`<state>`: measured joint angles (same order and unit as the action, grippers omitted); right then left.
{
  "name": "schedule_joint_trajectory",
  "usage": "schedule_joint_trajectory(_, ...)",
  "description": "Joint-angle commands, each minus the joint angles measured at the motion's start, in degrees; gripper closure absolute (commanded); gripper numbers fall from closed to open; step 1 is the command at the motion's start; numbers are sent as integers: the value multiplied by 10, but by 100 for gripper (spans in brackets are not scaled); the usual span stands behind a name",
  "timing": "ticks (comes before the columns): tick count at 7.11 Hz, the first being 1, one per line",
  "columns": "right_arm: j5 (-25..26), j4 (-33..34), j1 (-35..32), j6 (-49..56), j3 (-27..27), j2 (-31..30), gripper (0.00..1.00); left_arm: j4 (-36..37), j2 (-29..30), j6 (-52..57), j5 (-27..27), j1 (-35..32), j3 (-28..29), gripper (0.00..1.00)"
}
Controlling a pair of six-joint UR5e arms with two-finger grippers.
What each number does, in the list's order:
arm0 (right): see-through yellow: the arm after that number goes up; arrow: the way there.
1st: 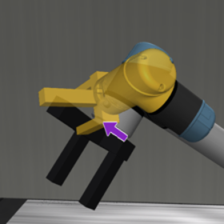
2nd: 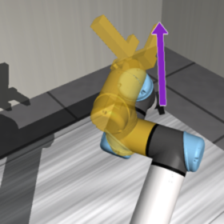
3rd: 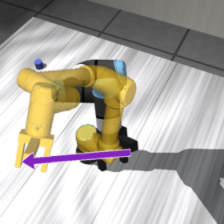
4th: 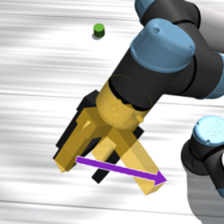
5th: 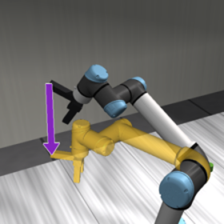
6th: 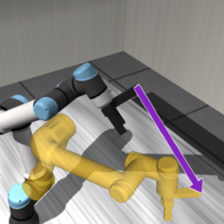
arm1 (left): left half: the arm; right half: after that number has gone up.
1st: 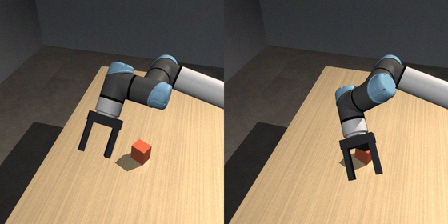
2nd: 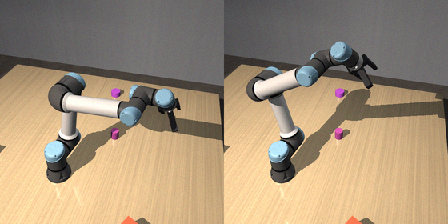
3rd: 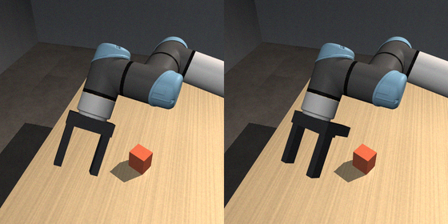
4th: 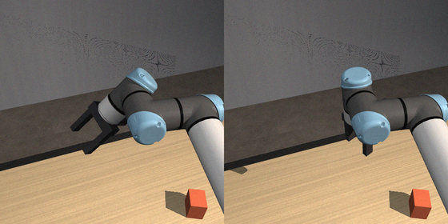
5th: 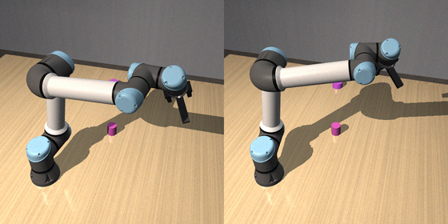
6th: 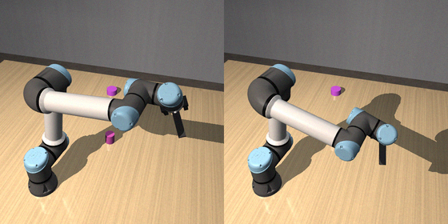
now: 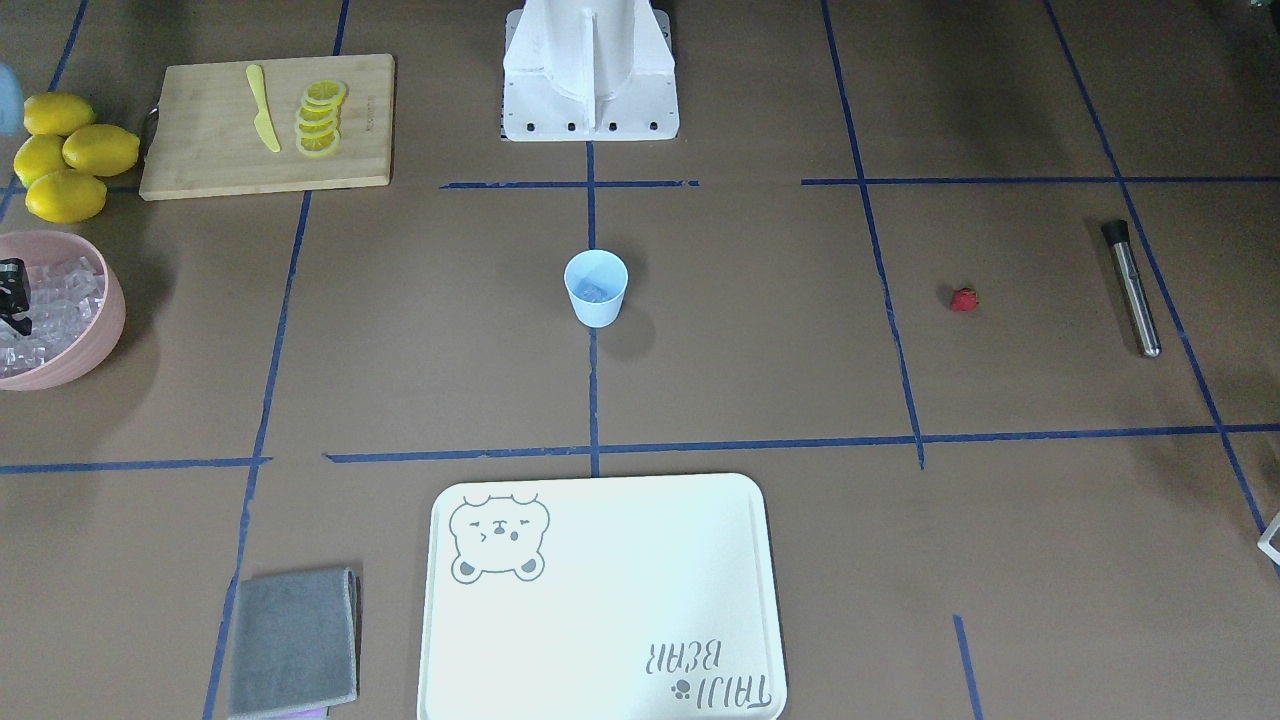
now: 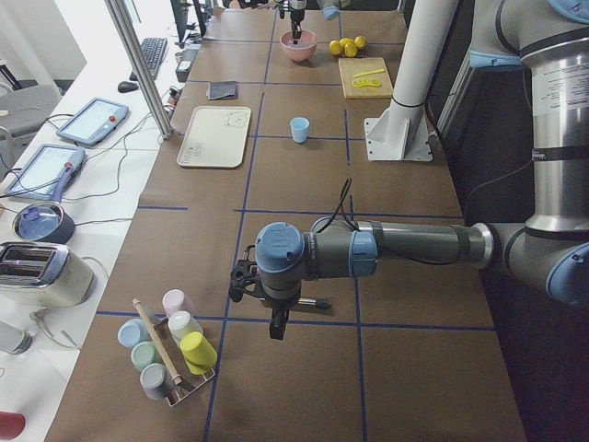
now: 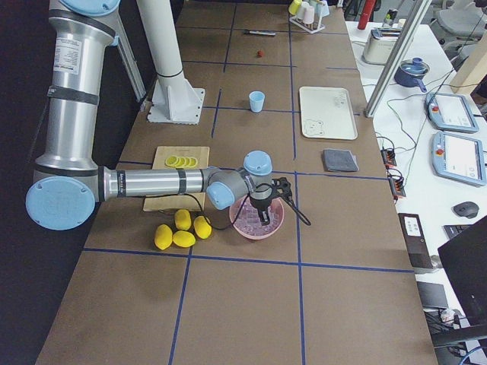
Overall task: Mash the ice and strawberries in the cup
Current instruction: 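Grasp a third ice cube from the pink bowl with the right gripper, then carry the ice cube over the light-blue cup and release it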
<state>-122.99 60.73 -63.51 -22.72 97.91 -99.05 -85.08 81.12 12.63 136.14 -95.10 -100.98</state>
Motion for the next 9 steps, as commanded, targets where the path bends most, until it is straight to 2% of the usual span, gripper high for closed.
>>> schedule_joint_trajectory(1, -3, 0, -14, 0, 2, 1, 92, 0, 0, -1, 0, 0, 0, 0)
schedule_joint_trajectory(3, -6, 9, -20, -3, 42, 9, 92, 0, -1, 0, 0, 0, 0, 0)
schedule_joint_trajectory(5, -7, 32, 18, -8, 72, 82, 90, 0, 0, 0, 0, 0, 1, 0)
schedule_joint_trajectory(7, 3, 183, 77, -110, 95, 230, 90, 1, -1, -1, 0, 0, 0, 0)
schedule_joint_trajectory(8, 40, 211, 127, -181, 97, 289, 90, 1, -1, 0, 0, 0, 1, 0)
schedule_joint_trajectory(9, 103, 234, 200, -273, 95, 337, 90, 1, -1, 0, 0, 0, 0, 0)
